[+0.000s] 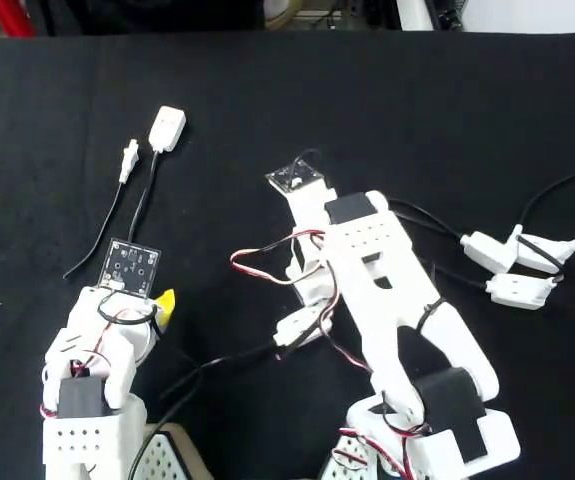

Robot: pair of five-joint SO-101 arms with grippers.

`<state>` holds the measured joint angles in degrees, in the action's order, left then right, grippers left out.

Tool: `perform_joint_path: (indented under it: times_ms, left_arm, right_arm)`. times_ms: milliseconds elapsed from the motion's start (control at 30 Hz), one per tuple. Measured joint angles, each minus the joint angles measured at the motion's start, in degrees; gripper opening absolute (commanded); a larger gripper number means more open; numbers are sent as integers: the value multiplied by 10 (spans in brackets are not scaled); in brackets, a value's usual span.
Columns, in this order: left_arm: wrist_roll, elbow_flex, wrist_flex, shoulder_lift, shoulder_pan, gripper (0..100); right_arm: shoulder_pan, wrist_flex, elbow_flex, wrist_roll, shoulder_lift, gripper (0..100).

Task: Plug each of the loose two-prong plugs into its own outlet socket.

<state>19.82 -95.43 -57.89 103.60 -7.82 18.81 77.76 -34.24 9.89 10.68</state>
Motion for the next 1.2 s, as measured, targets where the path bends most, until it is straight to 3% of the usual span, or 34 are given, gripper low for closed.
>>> perform_joint_path:
  times_ms: [600,1000,1200]
  left_arm:
    - [0,0,0,0,0,259]
    - [1,0,0,0,0,259]
    - [1,0,0,0,0,259]
  right_arm:
    - [30,-1,-13,-1,-22,12]
    - [29,-65,-40,17,-64,12]
    - [-68,-55,-38,104,-65,11]
